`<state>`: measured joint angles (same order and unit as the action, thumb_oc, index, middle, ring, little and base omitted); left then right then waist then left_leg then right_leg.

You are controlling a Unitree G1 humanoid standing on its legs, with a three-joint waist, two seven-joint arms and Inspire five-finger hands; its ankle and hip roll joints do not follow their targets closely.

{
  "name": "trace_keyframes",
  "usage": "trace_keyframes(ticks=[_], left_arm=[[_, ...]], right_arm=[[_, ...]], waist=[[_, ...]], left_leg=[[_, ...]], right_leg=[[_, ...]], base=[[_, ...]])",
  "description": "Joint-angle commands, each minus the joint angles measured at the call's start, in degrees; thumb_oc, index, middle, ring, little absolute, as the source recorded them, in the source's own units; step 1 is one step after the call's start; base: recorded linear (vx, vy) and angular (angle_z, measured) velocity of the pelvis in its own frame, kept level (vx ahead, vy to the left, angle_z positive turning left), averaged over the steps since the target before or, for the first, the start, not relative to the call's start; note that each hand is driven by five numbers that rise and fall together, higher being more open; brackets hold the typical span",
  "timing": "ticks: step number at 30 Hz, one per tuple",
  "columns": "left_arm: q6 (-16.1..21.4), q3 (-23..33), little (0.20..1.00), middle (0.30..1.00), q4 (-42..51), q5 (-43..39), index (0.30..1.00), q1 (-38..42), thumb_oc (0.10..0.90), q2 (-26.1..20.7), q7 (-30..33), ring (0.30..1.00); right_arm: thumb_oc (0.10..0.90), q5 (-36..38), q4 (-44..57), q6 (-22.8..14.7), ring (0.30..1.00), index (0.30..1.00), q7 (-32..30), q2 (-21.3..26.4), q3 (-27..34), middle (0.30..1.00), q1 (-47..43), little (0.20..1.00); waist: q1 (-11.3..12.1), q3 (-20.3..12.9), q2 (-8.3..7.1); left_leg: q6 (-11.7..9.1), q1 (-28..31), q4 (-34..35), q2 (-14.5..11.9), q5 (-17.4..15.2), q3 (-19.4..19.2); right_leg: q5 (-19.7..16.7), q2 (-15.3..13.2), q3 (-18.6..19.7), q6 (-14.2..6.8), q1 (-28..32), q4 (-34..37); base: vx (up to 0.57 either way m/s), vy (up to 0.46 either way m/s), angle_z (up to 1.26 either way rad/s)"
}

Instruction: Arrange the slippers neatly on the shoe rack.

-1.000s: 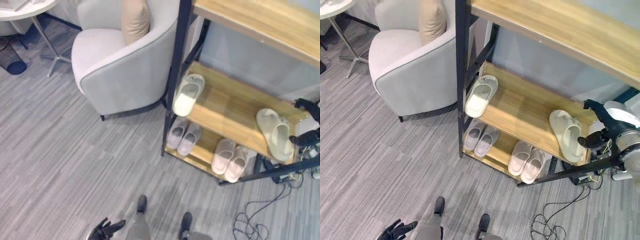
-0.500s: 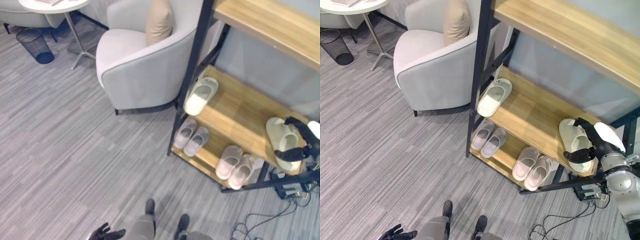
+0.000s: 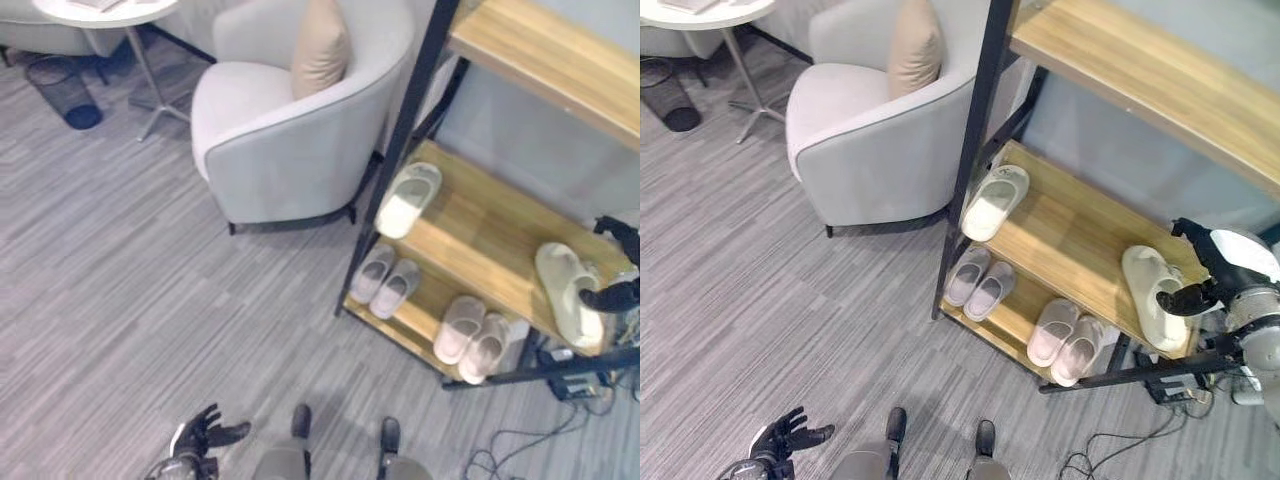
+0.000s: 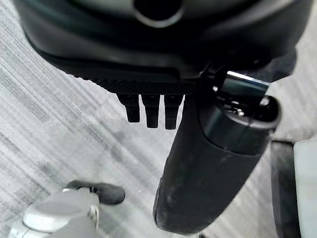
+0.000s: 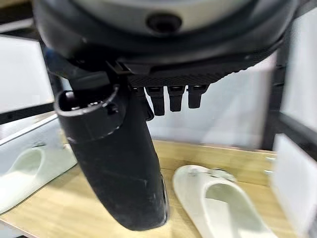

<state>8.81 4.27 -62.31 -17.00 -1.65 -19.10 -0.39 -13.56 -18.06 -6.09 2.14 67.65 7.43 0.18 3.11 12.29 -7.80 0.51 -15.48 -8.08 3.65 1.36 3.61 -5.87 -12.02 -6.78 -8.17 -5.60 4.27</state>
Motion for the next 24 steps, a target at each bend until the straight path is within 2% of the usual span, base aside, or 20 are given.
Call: trace_keyframes(ticks=[1,5,14,17,21,24], left_arm=[[0.8,-1.5,0.900,0.900,-1.0,-0.1,0.900,-2.4,0.800,-1.1,0.0,0.900],[0.8,-1.3,0.900,0.900,-1.6,-1.8,0.900,-2.2,0.800,-0.7,0.0,0.900],[0.4,-1.0,0.900,0.900,-2.8,-5.9,0.900,-1.1,0.800,-0.7,-0.8,0.900],[0.3,-0.5,0.900,0.900,-2.8,-8.9,0.900,-0.2,0.800,-0.6,-1.5,0.900],[0.3,-0.3,0.900,0.900,-2.6,-11.0,0.900,0.5,0.800,0.0,-1.8,0.900],[0.8,-0.9,0.900,0.900,-1.4,-13.4,0.900,1.5,0.800,0.4,-1.6,0.900]], right_arm=[[0.800,-1.7,-4.3,0.4,0.900,0.900,-1.7,11.1,3.4,0.900,-6.5,0.900],[0.800,0.3,-6.1,0.3,0.900,0.900,-0.7,13.0,2.8,0.900,-6.3,0.900],[0.800,3.4,-9.6,0.7,0.900,0.900,2.5,17.5,0.6,0.900,-6.9,0.900],[0.800,5.0,-9.7,0.4,0.900,0.900,5.3,19.8,-3.7,0.900,-9.4,0.900],[0.800,5.4,-9.2,0.1,0.900,0.900,5.9,21.0,-7.5,0.900,-12.5,0.900],[0.800,4.3,-9.3,-0.1,0.900,0.900,6.5,22.9,-13.6,0.900,-18.1,0.900]], waist=[[1.7,-3.0,-0.57],[1.6,-2.1,-0.72],[1.0,-0.3,-1.03],[0.7,1.2,-0.81],[0.6,1.9,-0.60],[0.9,3.4,-0.21]], left_leg=[[-3.0,0.4,1.5,-4.3,-2.5,2.2],[-3.9,-1.1,3.0,-5.6,-1.0,3.1],[-4.4,-2.3,3.0,-6.2,-0.5,3.5],[-4.7,-3.2,3.0,-6.2,0.0,3.2],[-4.7,-3.8,3.4,-6.2,0.5,3.1],[-4.7,-5.1,4.1,-6.0,1.4,2.9]], right_leg=[[1.0,1.4,-0.4,-1.5,-1.2,-2.2],[1.5,2.7,-1.3,-0.8,-2.5,-1.9],[2.6,3.5,-1.5,0.1,-4.4,-3.5],[2.6,3.6,-1.4,0.4,-5.7,-4.1],[2.5,3.6,-1.2,0.4,-6.7,-4.3],[2.3,3.5,-1.2,0.5,-8.2,-4.6]], base=[[-0.01,-0.129,0.04],[-0.02,-0.095,-0.01],[0.00,-0.030,-0.02],[-0.04,-0.005,-0.02],[-0.01,0.003,-0.01],[-0.03,0.017,-0.06]])
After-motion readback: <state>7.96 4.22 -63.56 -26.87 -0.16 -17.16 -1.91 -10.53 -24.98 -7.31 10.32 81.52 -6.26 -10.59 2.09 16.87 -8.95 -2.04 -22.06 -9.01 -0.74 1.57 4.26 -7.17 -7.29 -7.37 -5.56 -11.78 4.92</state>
